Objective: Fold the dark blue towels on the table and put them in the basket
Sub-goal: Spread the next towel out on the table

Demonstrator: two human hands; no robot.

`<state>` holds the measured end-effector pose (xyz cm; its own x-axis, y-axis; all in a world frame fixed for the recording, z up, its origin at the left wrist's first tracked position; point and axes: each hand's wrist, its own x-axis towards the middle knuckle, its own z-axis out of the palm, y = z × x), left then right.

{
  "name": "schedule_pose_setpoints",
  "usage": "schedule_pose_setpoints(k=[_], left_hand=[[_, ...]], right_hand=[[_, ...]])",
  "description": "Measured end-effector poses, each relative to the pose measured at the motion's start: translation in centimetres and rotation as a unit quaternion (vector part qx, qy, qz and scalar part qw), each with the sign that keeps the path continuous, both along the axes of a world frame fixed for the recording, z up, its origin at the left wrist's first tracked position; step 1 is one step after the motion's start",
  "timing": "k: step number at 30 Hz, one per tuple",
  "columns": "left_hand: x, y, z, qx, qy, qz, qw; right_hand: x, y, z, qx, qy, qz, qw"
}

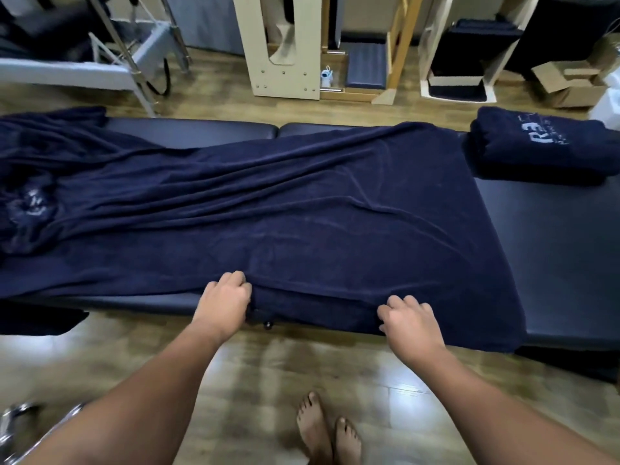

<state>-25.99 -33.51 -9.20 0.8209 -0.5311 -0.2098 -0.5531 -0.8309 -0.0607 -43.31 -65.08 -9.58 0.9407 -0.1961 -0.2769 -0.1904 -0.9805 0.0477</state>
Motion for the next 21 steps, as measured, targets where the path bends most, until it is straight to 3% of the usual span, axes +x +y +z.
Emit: schedule_pose_setpoints(k=[7, 10, 15, 21], left_hand=[[-0.5, 0.2, 0.3, 0.066, 0.022, -0.033, 0.997], [-0.9, 1.4, 1.1, 0.033, 0.030, 0.033, 0.998], [-0.2, 3.6, 1.8, 0.081, -0.008, 0.116, 0.990], [2.6, 4.6, 1.6, 0.095, -0.013, 0.050, 0.994]], right_hand=[[-0.1, 0.4, 0.8, -0.010, 0.023, -0.016, 1.000], [0.2, 0.4, 1.3, 0.005, 0.034, -0.033, 0.999], [0.3, 0.6, 1.0, -0.011, 0.039, -0.035, 0.999], [0.5, 1.4, 0.6, -0.039, 0.049, -0.072, 0.995]])
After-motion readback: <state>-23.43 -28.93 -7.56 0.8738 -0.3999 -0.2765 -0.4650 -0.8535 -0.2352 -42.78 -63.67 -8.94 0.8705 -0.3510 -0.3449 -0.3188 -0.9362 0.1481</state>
